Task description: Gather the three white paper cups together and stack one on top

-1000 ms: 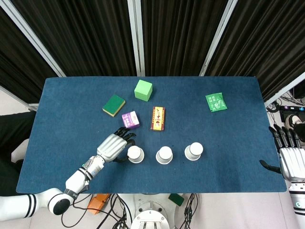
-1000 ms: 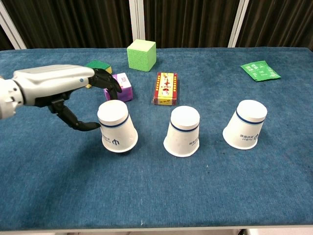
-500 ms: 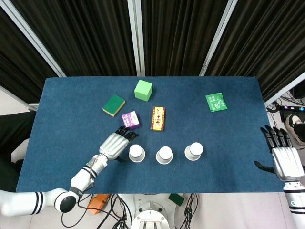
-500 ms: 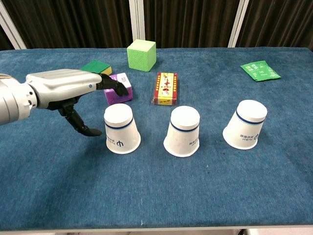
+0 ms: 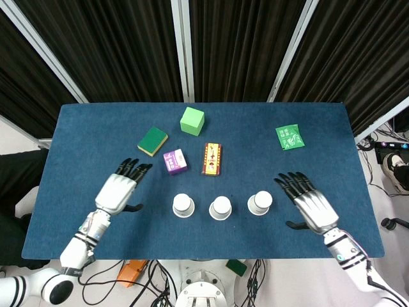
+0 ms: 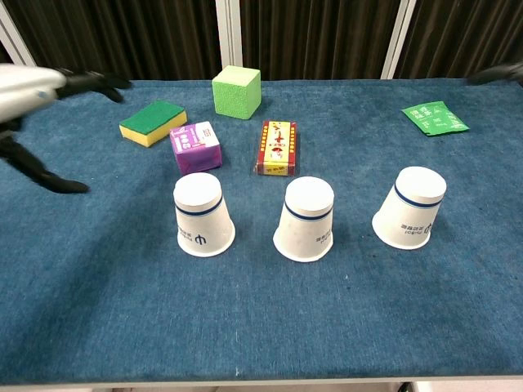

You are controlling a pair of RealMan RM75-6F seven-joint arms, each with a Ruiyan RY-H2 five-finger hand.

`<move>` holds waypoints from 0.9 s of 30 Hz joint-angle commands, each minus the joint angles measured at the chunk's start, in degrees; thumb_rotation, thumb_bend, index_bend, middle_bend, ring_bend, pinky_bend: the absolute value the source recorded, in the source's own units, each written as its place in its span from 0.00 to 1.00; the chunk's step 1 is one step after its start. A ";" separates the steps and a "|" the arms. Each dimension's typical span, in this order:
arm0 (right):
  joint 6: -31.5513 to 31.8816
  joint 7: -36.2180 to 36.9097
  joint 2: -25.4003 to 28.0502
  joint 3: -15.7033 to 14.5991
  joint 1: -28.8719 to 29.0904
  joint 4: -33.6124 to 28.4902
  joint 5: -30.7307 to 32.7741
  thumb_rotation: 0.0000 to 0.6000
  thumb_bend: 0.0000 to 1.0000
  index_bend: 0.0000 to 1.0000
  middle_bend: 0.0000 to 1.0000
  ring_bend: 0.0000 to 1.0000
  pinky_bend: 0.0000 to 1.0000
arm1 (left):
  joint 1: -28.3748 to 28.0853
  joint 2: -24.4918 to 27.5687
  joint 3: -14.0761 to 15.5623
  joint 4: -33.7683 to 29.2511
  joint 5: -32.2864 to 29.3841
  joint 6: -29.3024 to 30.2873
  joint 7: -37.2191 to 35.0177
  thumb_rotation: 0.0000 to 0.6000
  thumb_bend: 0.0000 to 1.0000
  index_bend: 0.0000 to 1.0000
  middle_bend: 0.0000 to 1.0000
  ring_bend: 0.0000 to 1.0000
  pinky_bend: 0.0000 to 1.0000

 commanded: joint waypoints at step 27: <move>-14.33 -22.62 -22.63 5.43 18.51 2.61 28.09 1.00 0.41 0.43 0.18 0.08 0.16 | 10.68 4.85 2.14 7.38 6.75 7.73 -12.26 1.00 0.14 0.01 0.11 0.05 0.00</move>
